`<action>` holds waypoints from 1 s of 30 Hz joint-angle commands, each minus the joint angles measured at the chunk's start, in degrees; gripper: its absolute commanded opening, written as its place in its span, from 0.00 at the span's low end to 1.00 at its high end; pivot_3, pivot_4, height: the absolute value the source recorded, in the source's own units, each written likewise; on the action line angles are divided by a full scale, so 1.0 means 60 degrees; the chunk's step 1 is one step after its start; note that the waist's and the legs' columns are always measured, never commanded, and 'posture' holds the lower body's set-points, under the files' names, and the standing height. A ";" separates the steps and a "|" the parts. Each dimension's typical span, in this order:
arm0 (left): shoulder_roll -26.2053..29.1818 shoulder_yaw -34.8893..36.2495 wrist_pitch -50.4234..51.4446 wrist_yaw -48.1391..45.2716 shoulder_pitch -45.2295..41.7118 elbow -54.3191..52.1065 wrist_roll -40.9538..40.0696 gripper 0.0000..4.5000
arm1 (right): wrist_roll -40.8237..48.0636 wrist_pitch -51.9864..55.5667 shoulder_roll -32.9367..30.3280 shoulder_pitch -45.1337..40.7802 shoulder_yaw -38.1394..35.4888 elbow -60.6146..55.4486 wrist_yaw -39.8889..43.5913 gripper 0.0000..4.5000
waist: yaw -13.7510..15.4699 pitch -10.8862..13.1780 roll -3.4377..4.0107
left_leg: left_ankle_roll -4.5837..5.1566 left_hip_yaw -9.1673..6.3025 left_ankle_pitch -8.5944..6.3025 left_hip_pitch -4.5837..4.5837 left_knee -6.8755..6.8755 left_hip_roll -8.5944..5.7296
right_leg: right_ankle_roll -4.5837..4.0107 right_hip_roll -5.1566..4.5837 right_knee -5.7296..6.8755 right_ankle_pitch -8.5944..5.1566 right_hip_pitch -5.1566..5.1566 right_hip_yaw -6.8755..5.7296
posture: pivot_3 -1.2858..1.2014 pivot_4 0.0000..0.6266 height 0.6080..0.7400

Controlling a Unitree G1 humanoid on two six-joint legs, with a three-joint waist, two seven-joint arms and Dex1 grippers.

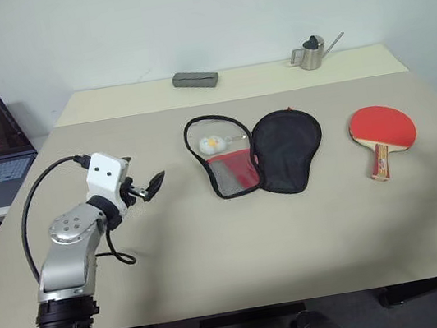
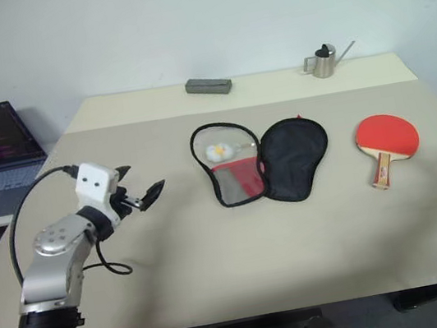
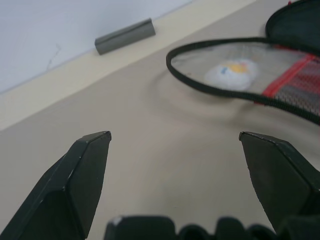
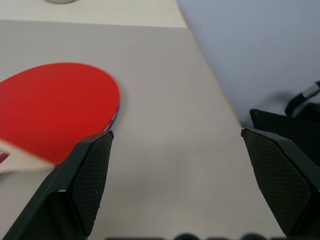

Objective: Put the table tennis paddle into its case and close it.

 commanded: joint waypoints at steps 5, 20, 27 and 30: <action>0.0011 0.0166 -0.0188 0.0285 -0.0270 0.0153 0.0219 1.00 | 0.0649 0.0791 -0.0036 0.0355 -0.0449 -0.1779 0.0210 1.00 | 0.0002 0.0000 0.0000 | 0.0000 -0.0002 0.0000 0.0001 0.0003 0.0000 | 0.0000 0.0000 0.0004 0.0000 0.0001 -0.0002 | 0.52 0.24 1.00; 0.0567 0.0782 -0.0757 -0.0309 -0.0544 0.0945 -0.0099 1.00 | 0.1793 0.3015 0.1019 0.2018 -0.0780 -0.6520 0.0043 1.00 | 0.0076 0.0000 0.0001 | 0.0000 -0.0007 0.0000 -0.0001 0.0005 0.0003 | 0.0000 -0.0004 0.0004 0.0000 0.0001 -0.0008 | 0.52 0.24 1.00; 0.0388 0.0537 -0.0869 -0.0696 -0.1228 0.1322 -0.0238 1.00 | 0.2194 0.3670 0.1107 0.2645 -0.1054 -0.7768 0.0025 1.00 | 0.0099 0.0000 0.0001 | 0.0000 -0.0011 0.0000 -0.0005 0.0008 -0.0001 | 0.0000 -0.0008 0.0004 0.0001 0.0001 -0.0014 | 0.52 0.24 1.00; 0.0399 0.0545 -0.0797 -0.1087 -0.1258 0.1289 -0.0428 1.00 | 0.2296 0.3871 0.1267 0.2821 -0.1050 -0.8326 -0.0086 1.00 | 0.0082 0.0000 0.0001 | 0.0001 -0.0012 0.0000 -0.0006 0.0007 0.0000 | 0.0001 -0.0008 0.0003 0.0000 0.0001 -0.0014 | 0.52 0.24 1.00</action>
